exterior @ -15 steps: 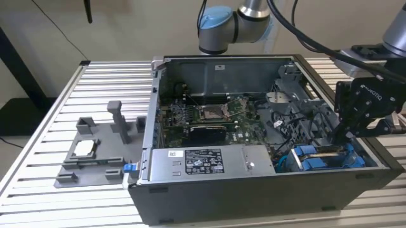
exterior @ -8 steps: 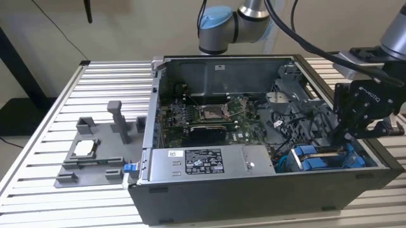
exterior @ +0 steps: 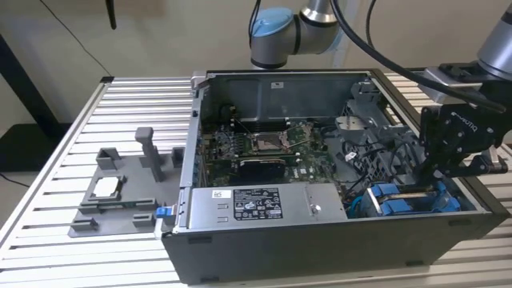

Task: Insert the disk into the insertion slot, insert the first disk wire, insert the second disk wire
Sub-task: 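Insert the first disk wire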

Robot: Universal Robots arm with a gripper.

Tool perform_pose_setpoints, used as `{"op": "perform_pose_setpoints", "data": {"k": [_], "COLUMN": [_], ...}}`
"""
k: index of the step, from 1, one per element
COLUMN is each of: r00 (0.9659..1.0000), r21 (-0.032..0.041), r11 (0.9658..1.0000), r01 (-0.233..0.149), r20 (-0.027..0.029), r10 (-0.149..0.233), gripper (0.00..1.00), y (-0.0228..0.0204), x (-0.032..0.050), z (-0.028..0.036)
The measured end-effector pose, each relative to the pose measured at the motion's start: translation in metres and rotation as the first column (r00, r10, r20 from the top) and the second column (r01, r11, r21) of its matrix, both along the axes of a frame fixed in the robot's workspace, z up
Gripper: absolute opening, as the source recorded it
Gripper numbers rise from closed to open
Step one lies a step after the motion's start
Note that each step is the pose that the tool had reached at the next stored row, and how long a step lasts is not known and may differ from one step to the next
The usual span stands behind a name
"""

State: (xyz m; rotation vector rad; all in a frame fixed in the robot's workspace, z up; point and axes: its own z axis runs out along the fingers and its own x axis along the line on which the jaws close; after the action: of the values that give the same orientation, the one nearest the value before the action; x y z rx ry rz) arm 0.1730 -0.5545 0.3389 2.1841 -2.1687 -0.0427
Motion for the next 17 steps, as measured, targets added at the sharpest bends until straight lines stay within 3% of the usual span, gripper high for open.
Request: {"op": "perform_pose_setpoints", "data": {"k": [17], "r00": [1.0], "r21": [-0.0009], "r11": [1.0], "r01": [0.0], "r20": [0.0003], "r10": [0.0], "gripper": [0.19], "y": [0.0], "x": [-0.0003], "z": [-0.0073]}}
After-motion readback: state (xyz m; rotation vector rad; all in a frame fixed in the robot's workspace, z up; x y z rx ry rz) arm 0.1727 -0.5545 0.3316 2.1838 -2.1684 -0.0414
